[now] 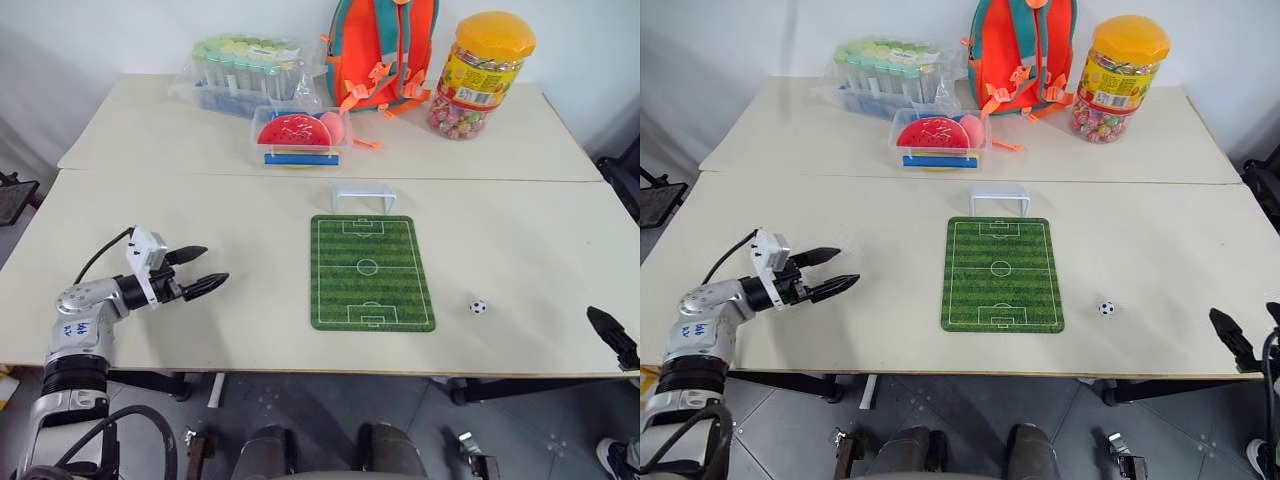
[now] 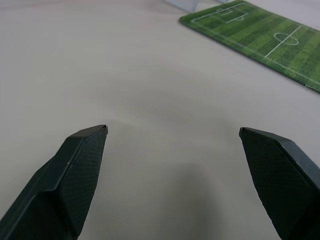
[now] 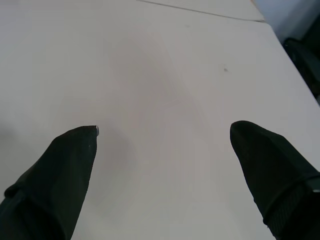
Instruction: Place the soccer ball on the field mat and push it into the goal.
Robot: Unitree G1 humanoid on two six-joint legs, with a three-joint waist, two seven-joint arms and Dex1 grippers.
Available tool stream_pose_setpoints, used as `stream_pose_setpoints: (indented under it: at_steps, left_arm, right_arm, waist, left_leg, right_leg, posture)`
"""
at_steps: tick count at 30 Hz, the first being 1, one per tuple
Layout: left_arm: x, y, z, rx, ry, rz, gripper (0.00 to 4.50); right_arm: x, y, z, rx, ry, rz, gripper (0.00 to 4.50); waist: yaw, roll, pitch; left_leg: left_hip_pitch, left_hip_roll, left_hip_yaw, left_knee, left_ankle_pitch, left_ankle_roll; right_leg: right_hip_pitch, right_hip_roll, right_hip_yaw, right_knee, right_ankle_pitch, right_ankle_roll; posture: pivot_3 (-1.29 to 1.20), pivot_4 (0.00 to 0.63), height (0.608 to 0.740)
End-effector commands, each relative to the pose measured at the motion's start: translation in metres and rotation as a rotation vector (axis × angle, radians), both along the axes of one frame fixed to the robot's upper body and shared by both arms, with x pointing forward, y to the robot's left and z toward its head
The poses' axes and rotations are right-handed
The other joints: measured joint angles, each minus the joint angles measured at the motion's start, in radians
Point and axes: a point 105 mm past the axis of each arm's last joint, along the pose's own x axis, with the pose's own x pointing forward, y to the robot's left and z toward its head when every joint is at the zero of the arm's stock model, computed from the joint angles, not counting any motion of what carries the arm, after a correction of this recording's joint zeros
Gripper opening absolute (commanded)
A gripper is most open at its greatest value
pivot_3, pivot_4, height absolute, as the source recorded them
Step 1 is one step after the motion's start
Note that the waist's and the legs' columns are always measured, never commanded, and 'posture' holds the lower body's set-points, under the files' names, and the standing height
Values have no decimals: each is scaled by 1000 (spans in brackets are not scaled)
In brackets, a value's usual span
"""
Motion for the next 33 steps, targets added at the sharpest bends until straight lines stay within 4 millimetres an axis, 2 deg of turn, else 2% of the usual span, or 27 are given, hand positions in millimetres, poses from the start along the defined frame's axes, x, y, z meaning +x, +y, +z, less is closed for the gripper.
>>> stream_pose_setpoints:
  at_steps: [1, 5, 8, 11, 15, 23, 26, 33]
  left_arm:
    - [1, -23, 22, -61, -57, -123, 4500]
    - [-11, -46, 32, -115, -149, -314, 4500]
    - [-20, -51, 33, -151, -173, -422, 4500]
    - [-27, -56, 29, -152, -167, -487, 4500]
    - [-29, -55, 27, -149, -167, -489, 4500]
    - [-37, -56, 23, -144, -165, -481, 4500]
    - [-39, -56, 23, -146, -168, -474, 4500]
    - [-41, -58, 22, -154, -172, -479, 4500]
  right_arm:
    - [12, 43, 13, -41, 14, 207, 4443]
    - [22, 79, 1, -85, 103, 418, 4443]
    - [31, 97, -10, -100, 145, 525, 4443]
    - [45, 101, -16, -101, 147, 549, 4443]
    - [58, 96, -30, -127, 178, 545, 4443]
    - [66, 92, -51, -136, 232, 561, 4443]
    - [66, 94, -52, -145, 230, 577, 3555]
    - [69, 99, -50, -148, 209, 590, 1093]
  waist:
    - [0, 0, 0]
    - [1, 0, 0]
    - [0, 0, 0]
    - [-1, 0, 0]
    - [1, -1, 0]
    - [0, -1, 0]
    - [0, -1, 0]
    - [0, -1, 0]
  left_leg:
    - [0, 0, 0, 0, 0, 0]
    - [0, -1, 0, 1, 0, 0]
    - [-1, -2, 0, 2, 0, 0]
    - [-1, -2, 1, 2, 0, 0]
    - [-1, -2, 0, 3, 0, 0]
    - [-2, -2, 0, 3, 0, 0]
    - [-1, -2, 0, 3, 0, 0]
    - [-1, -1, 0, 3, 0, 0]
  right_leg:
    - [0, 0, 0, 0, 0, 0]
    - [0, 0, 0, 0, 0, 0]
    - [0, 1, -1, 0, 0, 0]
    - [0, 2, -1, 0, 0, 0]
    - [0, 2, -1, 0, 0, 0]
    - [0, 2, -1, 0, 0, 0]
    - [0, 2, -1, 0, 0, 0]
    - [0, 2, -1, 0, 0, 0]
  posture:
    - [0, 150, 740]
    - [0, 150, 740]
    - [0, 150, 740]
    - [0, 150, 740]
    - [0, 150, 740]
    - [0, 150, 740]
    - [0, 150, 740]
    - [0, 150, 740]
